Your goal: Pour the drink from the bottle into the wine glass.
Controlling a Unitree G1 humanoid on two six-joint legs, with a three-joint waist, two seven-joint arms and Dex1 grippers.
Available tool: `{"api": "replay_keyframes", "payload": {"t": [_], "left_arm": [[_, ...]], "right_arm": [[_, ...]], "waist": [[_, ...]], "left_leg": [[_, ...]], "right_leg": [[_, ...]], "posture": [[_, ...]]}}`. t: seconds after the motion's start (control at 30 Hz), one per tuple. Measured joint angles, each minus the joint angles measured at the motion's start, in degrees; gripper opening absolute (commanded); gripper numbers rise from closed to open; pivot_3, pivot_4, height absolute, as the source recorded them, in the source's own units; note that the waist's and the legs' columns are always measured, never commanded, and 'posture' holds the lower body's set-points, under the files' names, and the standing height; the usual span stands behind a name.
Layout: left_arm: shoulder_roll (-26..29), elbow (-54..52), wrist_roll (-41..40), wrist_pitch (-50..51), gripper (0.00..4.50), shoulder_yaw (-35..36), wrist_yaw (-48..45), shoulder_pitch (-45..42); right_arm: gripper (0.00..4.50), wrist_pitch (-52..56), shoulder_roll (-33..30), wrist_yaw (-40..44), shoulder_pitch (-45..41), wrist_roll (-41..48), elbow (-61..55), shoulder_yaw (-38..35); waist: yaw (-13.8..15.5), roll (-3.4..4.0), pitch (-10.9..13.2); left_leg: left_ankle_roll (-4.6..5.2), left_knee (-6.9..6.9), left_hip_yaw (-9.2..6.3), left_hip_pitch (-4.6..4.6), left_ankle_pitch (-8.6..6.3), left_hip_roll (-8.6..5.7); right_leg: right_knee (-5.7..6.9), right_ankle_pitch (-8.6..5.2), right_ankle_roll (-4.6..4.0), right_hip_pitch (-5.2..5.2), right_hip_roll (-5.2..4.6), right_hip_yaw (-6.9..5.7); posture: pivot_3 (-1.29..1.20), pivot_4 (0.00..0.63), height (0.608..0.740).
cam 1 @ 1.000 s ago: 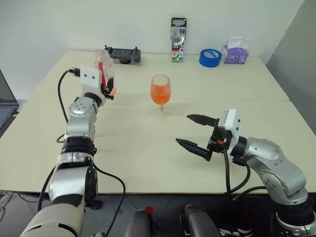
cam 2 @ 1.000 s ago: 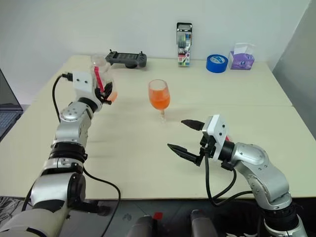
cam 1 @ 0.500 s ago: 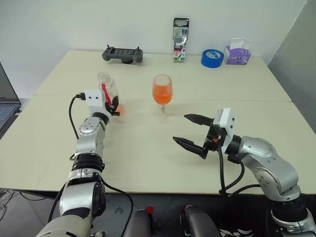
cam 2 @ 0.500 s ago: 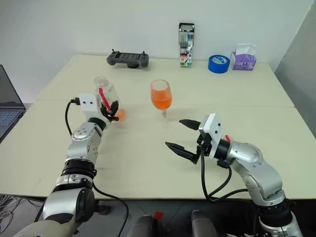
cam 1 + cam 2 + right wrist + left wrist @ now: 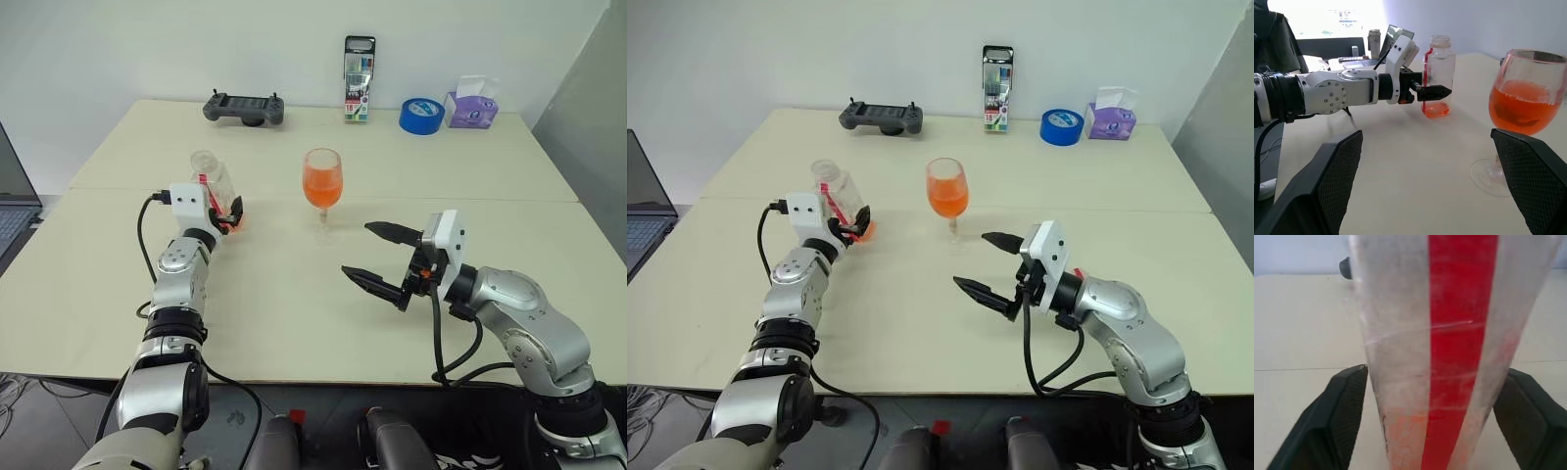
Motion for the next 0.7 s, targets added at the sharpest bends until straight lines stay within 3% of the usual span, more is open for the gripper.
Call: {"api": "replay_keyframes", "payload": {"t": [0.37, 0.53, 0.7], "left_arm": [[0.0, -4.9, -0.1, 3.6, 4.47, -0.4, -1.4, 3.7], [0.1, -23.6, -0.4, 13.8, 4.47, -0.8, -0.9, 16.3], [-1.2, -46.0, -2.8, 26.7, 4.47, -0.8, 1.1, 29.5]], "right_arm": [[4.50, 0.8, -0.8, -1.4, 2.2, -0.3, -0.8, 0.0], [4.50, 2.9, -2.4, -6.6, 7.9, -3.6, -3.4, -0.4], [4.50, 7.3, 3.2, -22.0, 10.8, -11.5, -4.4, -3.2]], "waist": [[0.0, 0.00, 0.0], [-0.1, 0.01, 0.0], [-0.1, 0.01, 0.0]], "left_leg": [[0.00, -0.04, 0.00, 0.00, 0.00, 0.03], [-0.01, -0.09, -0.02, 0.01, 0.00, 0.14], [-0.06, -0.11, -0.16, 0.02, 0.02, 0.10]], "right_leg": [[-0.06, 0.00, 0.00, 0.01, 0.01, 0.03], [-0.07, -0.01, 0.00, -0.01, -0.22, 0.09], [-0.05, -0.02, 0.00, 0.01, -0.29, 0.21]], "posture": [[0.00, 0.150, 0.740], [0.00, 0.150, 0.740], [0.00, 0.150, 0.740]]}}
